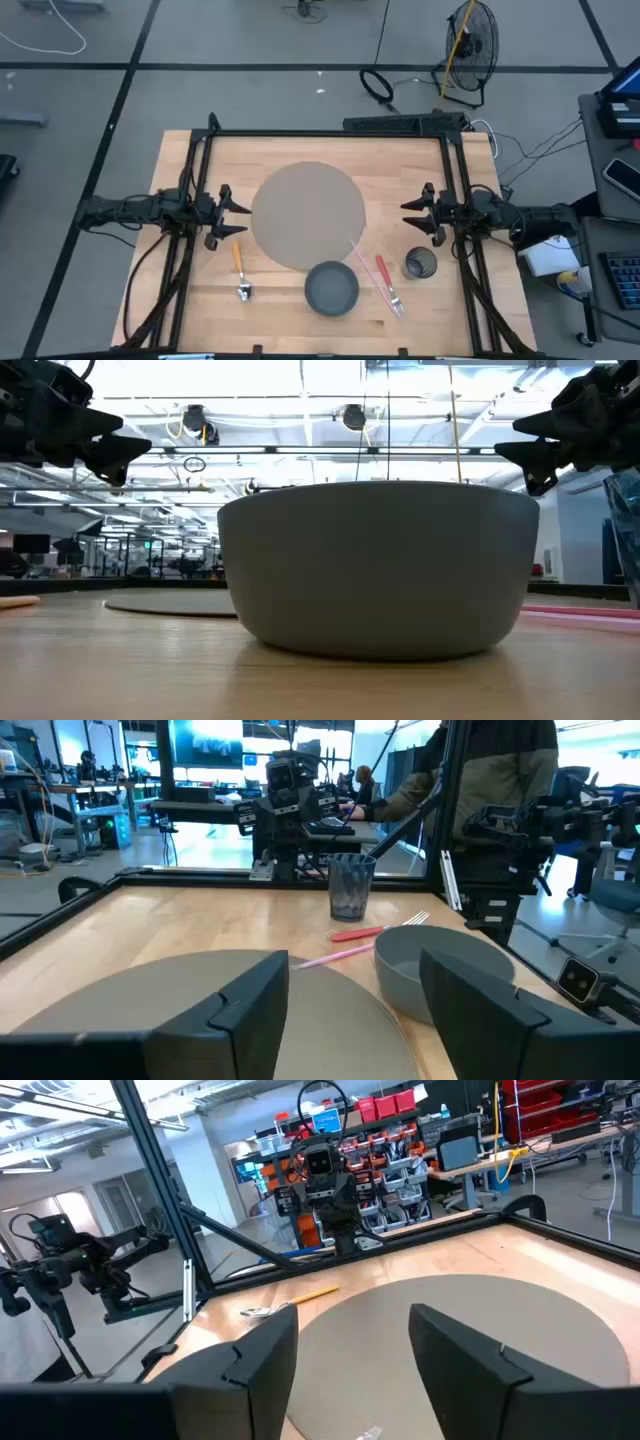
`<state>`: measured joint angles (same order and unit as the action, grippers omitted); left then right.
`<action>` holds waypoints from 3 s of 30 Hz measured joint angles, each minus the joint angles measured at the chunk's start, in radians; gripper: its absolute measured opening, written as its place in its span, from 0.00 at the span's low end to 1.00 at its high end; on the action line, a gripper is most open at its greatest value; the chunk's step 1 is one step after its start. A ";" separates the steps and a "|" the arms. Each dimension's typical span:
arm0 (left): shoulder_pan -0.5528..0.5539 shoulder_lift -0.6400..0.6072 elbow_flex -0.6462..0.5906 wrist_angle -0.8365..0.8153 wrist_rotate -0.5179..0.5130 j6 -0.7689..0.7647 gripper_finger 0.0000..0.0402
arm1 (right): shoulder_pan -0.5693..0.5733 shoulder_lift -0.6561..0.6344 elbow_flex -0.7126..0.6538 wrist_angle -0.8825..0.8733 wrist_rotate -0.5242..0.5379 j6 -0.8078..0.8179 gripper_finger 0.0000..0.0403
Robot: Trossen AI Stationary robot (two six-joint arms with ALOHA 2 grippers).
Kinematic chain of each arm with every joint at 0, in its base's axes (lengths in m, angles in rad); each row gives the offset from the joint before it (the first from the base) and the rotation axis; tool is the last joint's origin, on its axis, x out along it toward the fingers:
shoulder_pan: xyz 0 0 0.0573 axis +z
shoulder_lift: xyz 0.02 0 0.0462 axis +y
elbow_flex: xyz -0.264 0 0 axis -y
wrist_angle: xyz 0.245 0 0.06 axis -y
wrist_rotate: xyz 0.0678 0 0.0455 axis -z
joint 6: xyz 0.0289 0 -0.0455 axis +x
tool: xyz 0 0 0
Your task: Pick & Place Utensil
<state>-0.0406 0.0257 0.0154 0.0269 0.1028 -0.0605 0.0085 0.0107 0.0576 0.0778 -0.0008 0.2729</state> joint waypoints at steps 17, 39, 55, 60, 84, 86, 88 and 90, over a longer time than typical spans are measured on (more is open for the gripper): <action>0.000 0.000 0.000 0.000 0.000 0.000 0.57 | 0.000 0.000 0.000 0.000 0.000 0.000 0.47; 0.000 0.000 0.000 0.000 0.000 0.000 0.57 | 0.000 0.000 0.000 0.000 0.000 0.000 0.47; 0.000 0.000 0.000 0.000 0.000 0.000 0.57 | 0.000 0.000 0.000 0.000 0.000 0.000 0.47; 0.000 0.000 0.000 0.000 0.000 0.000 0.57 | 0.000 0.000 0.000 0.006 0.000 0.000 0.47; 0.000 0.000 0.000 0.000 0.000 0.000 0.57 | 0.000 0.000 0.000 0.180 0.112 0.129 0.47; 0.000 0.000 0.000 0.000 0.000 0.000 0.57 | 0.000 0.000 0.000 0.236 0.108 0.129 0.47; 0.000 0.000 0.000 0.007 -0.005 0.004 0.57 | 0.000 0.000 0.000 0.292 0.107 0.129 0.47; 0.000 0.000 -0.001 0.065 -0.049 0.006 0.57 | 0.000 0.000 -0.001 0.337 0.106 0.149 0.47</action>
<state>-0.0405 0.0261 0.0143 0.0919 0.0538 -0.0541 0.0082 0.0109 0.0570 0.4144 0.1050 0.4215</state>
